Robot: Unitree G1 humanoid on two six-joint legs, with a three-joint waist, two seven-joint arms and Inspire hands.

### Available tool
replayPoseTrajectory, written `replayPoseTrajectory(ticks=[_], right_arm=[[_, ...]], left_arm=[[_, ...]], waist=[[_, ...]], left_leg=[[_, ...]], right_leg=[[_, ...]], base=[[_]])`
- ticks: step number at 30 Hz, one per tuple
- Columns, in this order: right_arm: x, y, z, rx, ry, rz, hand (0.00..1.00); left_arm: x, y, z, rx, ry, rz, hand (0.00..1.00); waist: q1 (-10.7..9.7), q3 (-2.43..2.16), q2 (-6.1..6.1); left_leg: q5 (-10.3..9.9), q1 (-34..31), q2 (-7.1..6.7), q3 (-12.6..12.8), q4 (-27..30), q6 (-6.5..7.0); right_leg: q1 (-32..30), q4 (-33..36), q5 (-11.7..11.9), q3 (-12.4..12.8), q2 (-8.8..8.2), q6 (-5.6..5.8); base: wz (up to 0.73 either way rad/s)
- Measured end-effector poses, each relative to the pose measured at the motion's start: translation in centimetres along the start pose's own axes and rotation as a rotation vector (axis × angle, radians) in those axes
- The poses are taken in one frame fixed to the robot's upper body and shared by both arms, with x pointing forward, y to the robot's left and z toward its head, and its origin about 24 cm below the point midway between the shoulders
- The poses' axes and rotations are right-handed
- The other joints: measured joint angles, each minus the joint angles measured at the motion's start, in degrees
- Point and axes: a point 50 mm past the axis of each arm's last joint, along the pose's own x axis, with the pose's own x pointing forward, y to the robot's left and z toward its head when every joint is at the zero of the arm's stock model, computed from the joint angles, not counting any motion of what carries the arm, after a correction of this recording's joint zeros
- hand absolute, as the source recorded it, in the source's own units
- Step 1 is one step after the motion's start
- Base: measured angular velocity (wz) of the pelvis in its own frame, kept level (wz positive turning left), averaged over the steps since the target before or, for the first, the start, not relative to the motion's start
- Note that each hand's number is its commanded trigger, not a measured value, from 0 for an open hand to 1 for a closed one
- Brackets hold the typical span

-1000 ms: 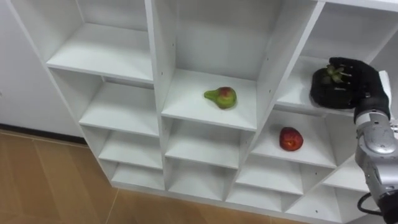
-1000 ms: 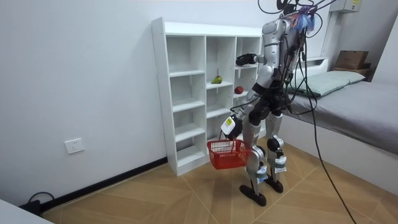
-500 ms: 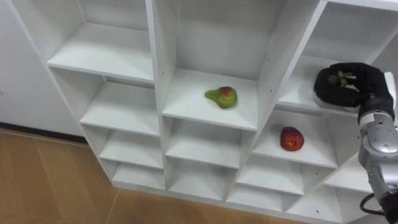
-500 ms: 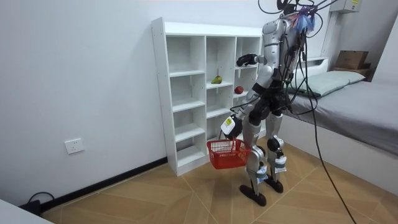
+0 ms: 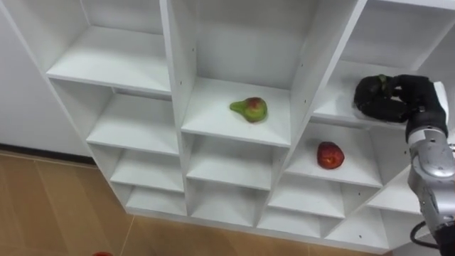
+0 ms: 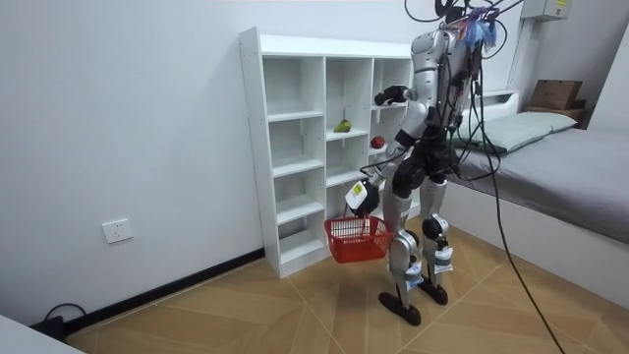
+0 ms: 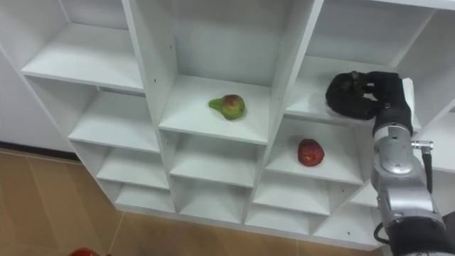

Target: Collect fruits from the closet

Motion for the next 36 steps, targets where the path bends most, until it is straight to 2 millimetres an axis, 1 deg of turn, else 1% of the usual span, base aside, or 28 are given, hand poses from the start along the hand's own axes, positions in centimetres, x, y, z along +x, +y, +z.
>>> replayPoseTrajectory(ticks=[2,4,7,11,12,15,20,23,25,28,30,31,32,33,36], right_arm=[[-0.7,0.1,0.3,-0.012,-0.025,0.015,1.00],[-1.6,0.3,0.9,-0.039,-0.072,0.042,1.00],[-2.5,0.5,0.9,-0.068,-0.090,0.066,1.00],[-3.3,0.6,1.1,-0.058,-0.109,0.076,1.00],[-3.8,0.8,1.3,-0.044,-0.126,0.079,1.00],[-5.1,1.1,1.9,-0.039,-0.162,0.121,1.00],[-6.6,1.7,2.3,-0.005,-0.190,0.184,1.00],[-7.5,2.5,1.6,0.021,-0.162,0.251,1.00],[-8.0,2.8,1.1,0.025,-0.141,0.306,1.00],[-8.2,3.4,0.8,0.033,-0.118,0.363,1.00],[-8.3,3.5,0.7,0.030,-0.115,0.389,1.00],[-8.4,3.7,0.7,0.028,-0.114,0.413,1.00],[-8.5,4.0,0.6,0.027,-0.111,0.427,1.00],[-8.9,4.5,0.3,0.028,-0.098,0.466,1.00],[-10.4,6.6,-0.9,0.028,-0.038,0.612,1.00]], left_arm=[[0.0,0.0,0.1,0.000,-0.002,0.001,1.00],[0.0,0.0,0.0,0.000,-0.001,0.001,1.00],[0.0,0.0,0.0,0.001,-0.001,0.011,1.00],[0.0,-0.1,-0.2,-0.007,-0.002,0.012,1.00],[0.0,-0.2,-0.2,-0.011,0.001,0.009,1.00],[-0.1,-0.3,0.0,-0.015,-0.009,0.006,1.00],[0.0,-0.4,0.6,-0.054,-0.037,0.014,1.00],[0.0,-0.6,0.4,-0.062,-0.032,0.019,1.00],[0.0,-0.5,0.4,-0.062,-0.031,0.032,1.00],[0.0,-0.7,0.2,-0.081,-0.017,0.026,1.00],[0.0,-0.7,0.2,-0.096,-0.012,0.025,1.00],[0.0,-0.7,0.3,-0.098,-0.015,0.024,1.00],[0.0,-0.7,0.3,-0.099,-0.017,0.024,1.00],[0.0,-0.7,0.6,-0.107,-0.024,0.020,1.00],[0.2,-0.8,1.8,-0.108,-0.059,-0.001,1.00]], waist=[[-0.30,0.03,0.14],[-1.19,0.01,0.31],[-1.37,0.00,0.34],[-2.65,-0.02,0.42],[-2.98,-0.03,0.47],[-2.93,-0.14,0.60],[-2.96,-0.11,0.59],[-3.05,-0.12,0.47],[-3.60,-0.10,0.46],[-4.29,-0.07,0.49],[-4.30,-0.04,0.54],[-4.02,0.10,0.76],[-4.01,0.10,0.80],[-4.08,0.04,0.74],[-3.86,0.18,0.91]], left_leg=[[0.00,-0.16,0.00,0.07,-0.07,0.00],[0.00,-0.33,0.03,0.04,-0.13,0.00],[0.00,0.03,0.04,0.36,-0.22,0.00],[0.00,0.23,0.04,0.65,-0.54,0.00],[0.00,0.19,0.07,0.79,-0.74,0.00],[0.00,0.20,0.12,1.63,-1.03,0.00],[0.00,0.44,0.29,3.26,-1.53,0.01],[0.00,0.73,0.30,3.44,-1.85,0.01],[-0.01,0.42,0.29,3.42,-1.85,0.02],[-0.01,0.22,0.32,3.44,-1.86,0.02],[-0.02,0.22,0.35,3.45,-1.87,0.02],[-0.02,0.25,0.40,3.53,-1.85,0.02],[-0.02,0.25,0.41,3.55,-1.83,0.02],[-0.02,0.23,0.40,3.57,-1.83,0.02],[-0.01,-0.06,0.35,3.56,-1.74,0.03]], right_leg=[[-0.09,-0.01,0.00,0.01,-0.09,0.00],[-0.27,-0.02,0.00,-0.02,-0.22,0.00],[-0.27,-0.02,0.00,0.34,-0.18,0.00],[-0.39,0.04,0.00,0.79,-0.17,0.00],[-0.41,0.05,0.00,0.88,0.01,0.00],[-0.81,0.11,0.00,1.70,0.22,0.01],[-1.60,0.37,0.04,3.29,0.30,0.06],[-1.69,0.46,0.04,3.49,0.38,0.06],[-1.91,0.45,0.04,3.37,0.33,0.07],[-2.11,0.49,0.05,3.46,0.27,0.08],[-2.19,0.60,0.05,3.54,0.27,0.08],[-2.35,0.86,0.05,3.51,0.28,0.08],[-2.46,0.93,0.05,3.49,0.27,0.08],[-2.66,0.97,0.05,3.54,0.26,0.08],[-3.03,0.98,0.06,3.84,0.36,0.07]], base=[[0.00],[0.00],[-0.05],[-0.06],[-0.07],[-0.13],[-0.17],[-0.06],[0.00],[0.00],[-0.02],[-0.04],[-0.04],[0.00],[0.00]])
